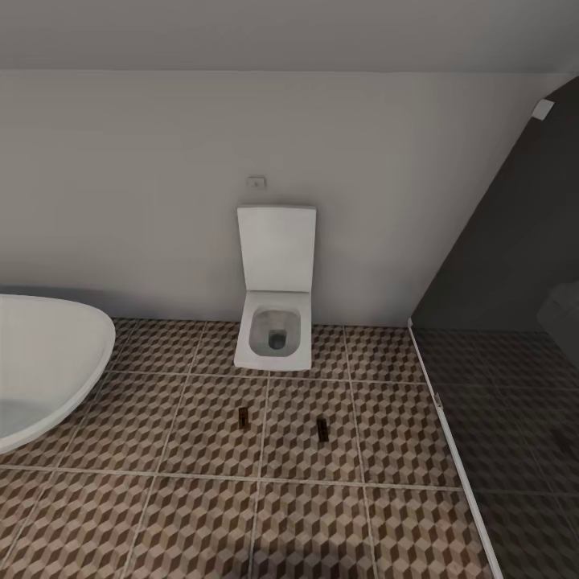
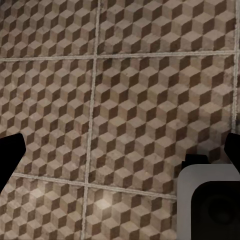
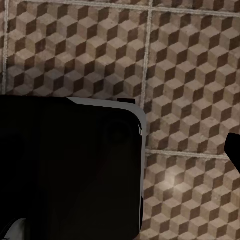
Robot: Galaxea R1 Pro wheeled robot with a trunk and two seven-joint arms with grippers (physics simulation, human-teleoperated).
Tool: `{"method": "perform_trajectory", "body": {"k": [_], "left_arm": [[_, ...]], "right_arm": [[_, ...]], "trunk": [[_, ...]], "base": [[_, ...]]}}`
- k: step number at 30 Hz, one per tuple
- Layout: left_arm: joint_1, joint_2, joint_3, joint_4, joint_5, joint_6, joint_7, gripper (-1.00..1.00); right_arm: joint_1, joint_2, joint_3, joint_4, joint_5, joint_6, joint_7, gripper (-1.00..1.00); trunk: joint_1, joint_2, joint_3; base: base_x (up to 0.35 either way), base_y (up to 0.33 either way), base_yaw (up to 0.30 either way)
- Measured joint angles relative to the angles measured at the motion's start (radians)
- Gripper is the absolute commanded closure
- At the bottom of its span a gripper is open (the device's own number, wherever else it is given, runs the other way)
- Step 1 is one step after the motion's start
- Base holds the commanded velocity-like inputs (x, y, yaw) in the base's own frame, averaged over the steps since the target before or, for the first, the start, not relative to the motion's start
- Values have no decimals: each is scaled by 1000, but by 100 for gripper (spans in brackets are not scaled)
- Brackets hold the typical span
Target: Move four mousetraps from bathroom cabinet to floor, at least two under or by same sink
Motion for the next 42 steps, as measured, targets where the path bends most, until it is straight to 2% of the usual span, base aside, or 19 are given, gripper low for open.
{"method": "perform_trajectory", "body": {"k": [42], "left_arm": [[0, 0, 0, 0, 0, 0, 0, -100]], "right_arm": [[0, 0, 0, 0, 0, 0, 0, -100]], "trunk": [[0, 0, 0]], "base": [[0, 0, 0]]}}
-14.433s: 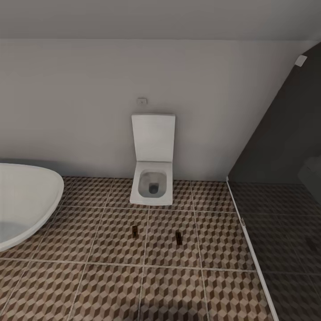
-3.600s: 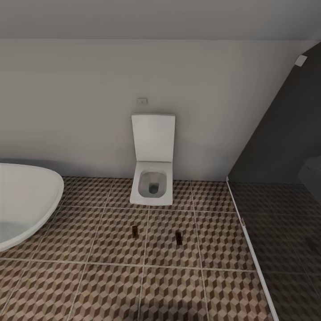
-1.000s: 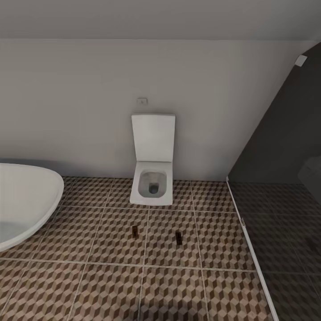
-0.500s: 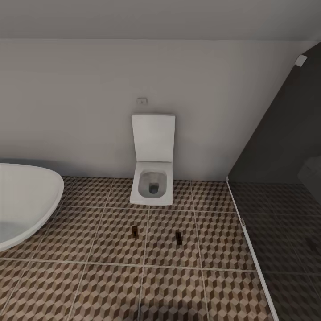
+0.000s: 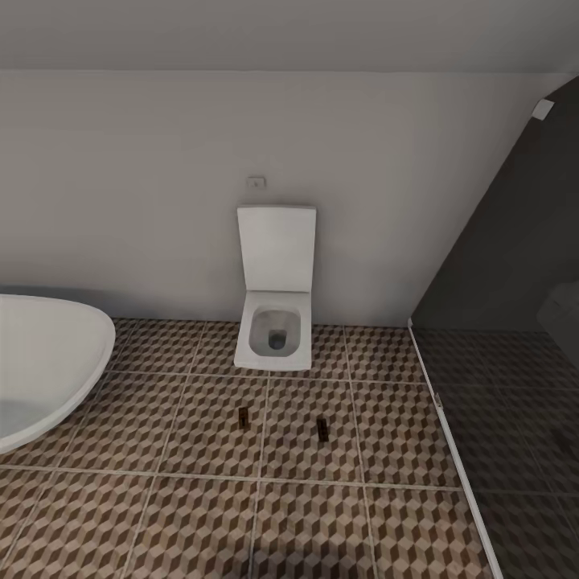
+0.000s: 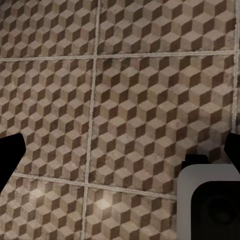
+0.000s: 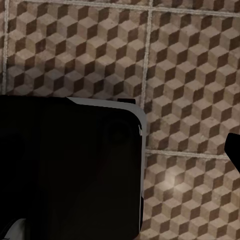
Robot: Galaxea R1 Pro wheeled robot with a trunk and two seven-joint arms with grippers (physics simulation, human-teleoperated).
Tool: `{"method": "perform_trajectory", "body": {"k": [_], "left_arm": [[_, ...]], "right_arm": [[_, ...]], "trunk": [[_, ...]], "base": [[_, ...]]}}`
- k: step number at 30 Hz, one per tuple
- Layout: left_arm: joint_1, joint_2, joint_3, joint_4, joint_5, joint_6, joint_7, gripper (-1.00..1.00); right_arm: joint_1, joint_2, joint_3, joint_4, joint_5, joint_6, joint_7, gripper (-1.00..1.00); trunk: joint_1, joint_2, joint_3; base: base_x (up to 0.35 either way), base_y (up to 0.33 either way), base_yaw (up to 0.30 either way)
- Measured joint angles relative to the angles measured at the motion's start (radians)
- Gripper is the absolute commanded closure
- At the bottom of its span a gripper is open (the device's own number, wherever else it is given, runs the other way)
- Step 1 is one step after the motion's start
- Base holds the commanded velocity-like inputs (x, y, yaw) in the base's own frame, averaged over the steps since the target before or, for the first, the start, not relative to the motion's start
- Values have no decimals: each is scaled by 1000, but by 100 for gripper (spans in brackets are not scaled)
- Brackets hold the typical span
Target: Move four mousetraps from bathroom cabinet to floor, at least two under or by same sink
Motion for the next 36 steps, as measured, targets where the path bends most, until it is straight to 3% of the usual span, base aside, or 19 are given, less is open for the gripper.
{"method": "perform_trajectory", "body": {"k": [36], "left_arm": [[0, 0, 0, 0, 0, 0, 0, -100]], "right_arm": [[0, 0, 0, 0, 0, 0, 0, -100]], "trunk": [[0, 0, 0]], "base": [[0, 0, 0]]}}
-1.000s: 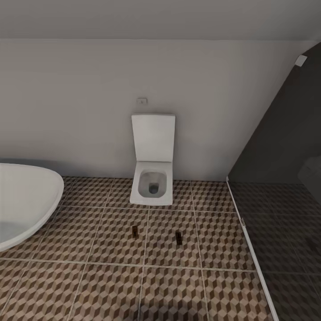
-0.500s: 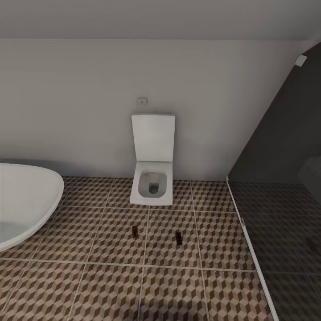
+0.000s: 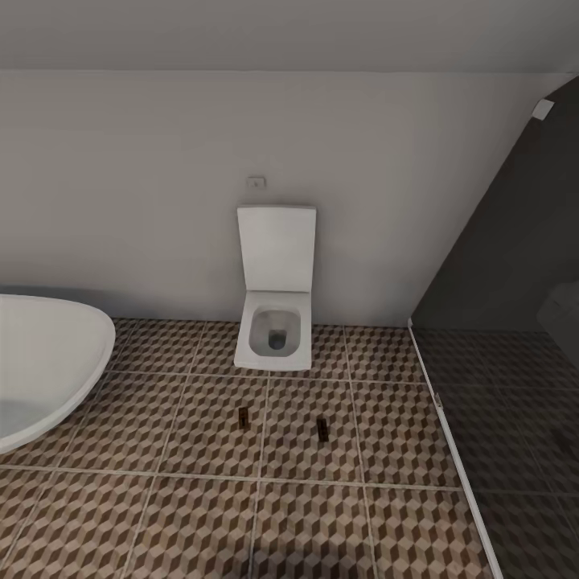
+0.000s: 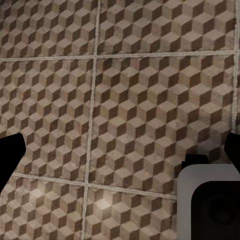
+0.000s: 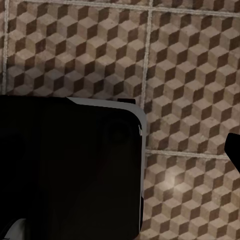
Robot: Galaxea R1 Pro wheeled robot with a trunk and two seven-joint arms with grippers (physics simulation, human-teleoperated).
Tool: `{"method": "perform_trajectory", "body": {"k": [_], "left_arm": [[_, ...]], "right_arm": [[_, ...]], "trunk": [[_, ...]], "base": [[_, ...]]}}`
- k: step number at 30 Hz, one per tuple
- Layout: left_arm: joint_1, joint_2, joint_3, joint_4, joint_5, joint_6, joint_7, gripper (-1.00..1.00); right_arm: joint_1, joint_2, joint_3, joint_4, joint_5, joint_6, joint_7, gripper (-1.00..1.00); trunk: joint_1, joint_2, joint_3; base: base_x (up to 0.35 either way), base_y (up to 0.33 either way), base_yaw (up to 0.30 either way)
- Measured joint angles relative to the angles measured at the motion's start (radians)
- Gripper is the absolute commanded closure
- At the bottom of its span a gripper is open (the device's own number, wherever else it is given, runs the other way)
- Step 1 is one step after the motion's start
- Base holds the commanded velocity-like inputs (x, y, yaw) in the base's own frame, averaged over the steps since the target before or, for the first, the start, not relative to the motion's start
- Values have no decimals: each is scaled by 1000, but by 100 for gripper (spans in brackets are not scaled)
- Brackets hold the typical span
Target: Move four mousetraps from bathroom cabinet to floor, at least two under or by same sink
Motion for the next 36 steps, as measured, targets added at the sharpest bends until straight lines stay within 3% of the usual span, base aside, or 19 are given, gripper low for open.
{"method": "perform_trajectory", "body": {"k": [36], "left_arm": [[0, 0, 0, 0, 0, 0, 0, -100]], "right_arm": [[0, 0, 0, 0, 0, 0, 0, -100]], "trunk": [[0, 0, 0]], "base": [[0, 0, 0]]}}
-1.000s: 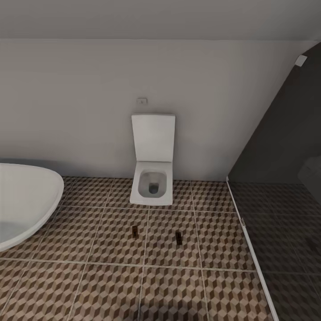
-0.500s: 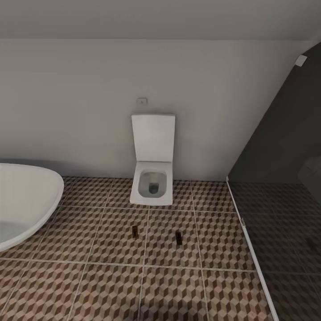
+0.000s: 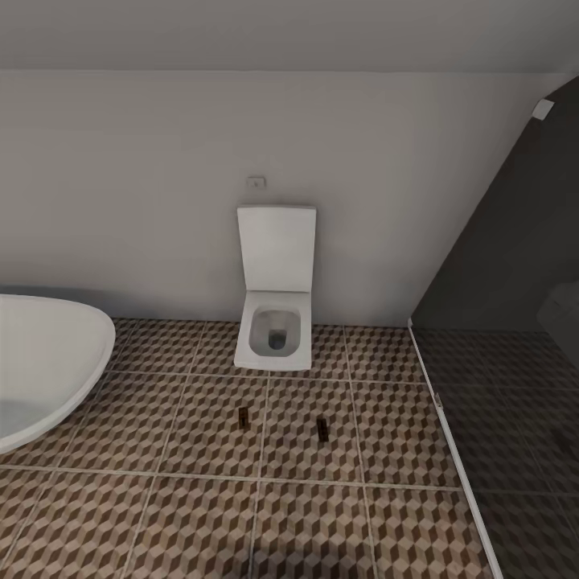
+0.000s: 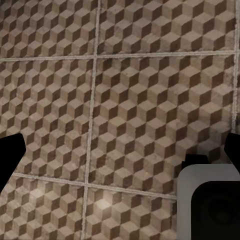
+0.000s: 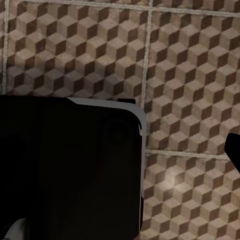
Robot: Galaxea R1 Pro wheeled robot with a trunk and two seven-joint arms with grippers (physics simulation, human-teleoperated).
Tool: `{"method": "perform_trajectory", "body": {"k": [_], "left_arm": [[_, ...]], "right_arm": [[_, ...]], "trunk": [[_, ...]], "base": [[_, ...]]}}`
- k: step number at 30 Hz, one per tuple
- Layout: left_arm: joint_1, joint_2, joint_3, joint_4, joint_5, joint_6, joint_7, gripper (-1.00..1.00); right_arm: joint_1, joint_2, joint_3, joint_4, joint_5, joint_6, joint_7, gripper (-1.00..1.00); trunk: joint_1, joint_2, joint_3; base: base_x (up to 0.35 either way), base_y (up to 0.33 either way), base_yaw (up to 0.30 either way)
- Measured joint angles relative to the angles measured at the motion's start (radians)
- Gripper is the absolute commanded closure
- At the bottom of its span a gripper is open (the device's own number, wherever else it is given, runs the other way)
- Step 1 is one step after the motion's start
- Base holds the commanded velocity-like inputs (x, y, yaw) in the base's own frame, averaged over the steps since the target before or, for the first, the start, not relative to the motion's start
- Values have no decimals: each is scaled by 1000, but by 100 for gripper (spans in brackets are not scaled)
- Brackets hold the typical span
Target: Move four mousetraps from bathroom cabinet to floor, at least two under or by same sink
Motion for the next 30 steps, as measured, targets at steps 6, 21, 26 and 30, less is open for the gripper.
{"method": "perform_trajectory", "body": {"k": [6, 21, 26, 30], "left_arm": [[0, 0, 0, 0, 0, 0, 0, -100], [0, 0, 0, 0, 0, 0, 0, -100], [0, 0, 0, 0, 0, 0, 0, -100], [0, 0, 0, 0, 0, 0, 0, -100]], "right_arm": [[0, 0, 0, 0, 0, 0, 0, -100], [0, 0, 0, 0, 0, 0, 0, -100], [0, 0, 0, 0, 0, 0, 0, -100], [0, 0, 0, 0, 0, 0, 0, -100]], "trunk": [[0, 0, 0], [0, 0, 0], [0, 0, 0], [0, 0, 0]], "base": [[0, 0, 0], [0, 0, 0], [0, 0, 0], [0, 0, 0]]}}
